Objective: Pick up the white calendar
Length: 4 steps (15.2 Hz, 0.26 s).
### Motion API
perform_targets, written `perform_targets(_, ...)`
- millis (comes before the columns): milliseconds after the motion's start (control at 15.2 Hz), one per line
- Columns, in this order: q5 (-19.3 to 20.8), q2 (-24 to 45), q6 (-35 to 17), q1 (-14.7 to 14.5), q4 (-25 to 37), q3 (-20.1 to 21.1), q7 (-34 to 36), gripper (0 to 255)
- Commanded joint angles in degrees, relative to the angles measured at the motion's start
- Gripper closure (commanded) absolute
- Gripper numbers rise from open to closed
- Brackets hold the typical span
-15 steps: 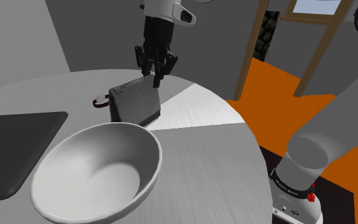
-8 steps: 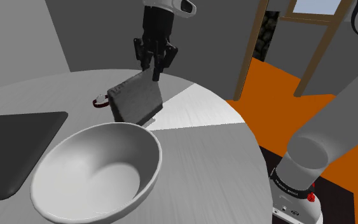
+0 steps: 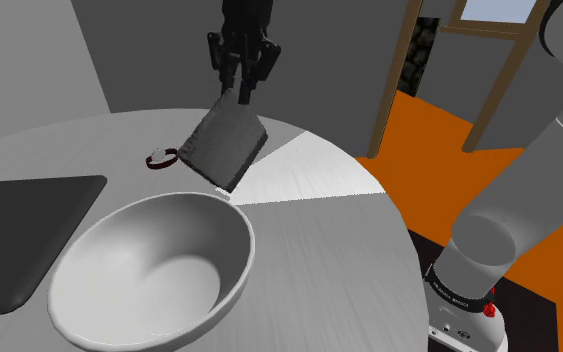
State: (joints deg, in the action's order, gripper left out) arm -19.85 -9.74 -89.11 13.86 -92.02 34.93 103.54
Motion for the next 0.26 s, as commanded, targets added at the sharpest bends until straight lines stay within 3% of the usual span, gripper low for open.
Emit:
perform_targets(0,0.33,0.59,1.44,0.01,2.10,0.12,0.65,255)
perform_targets(198,0.60,1.08,2.31,0.01,3.45,0.22,1.06,255)
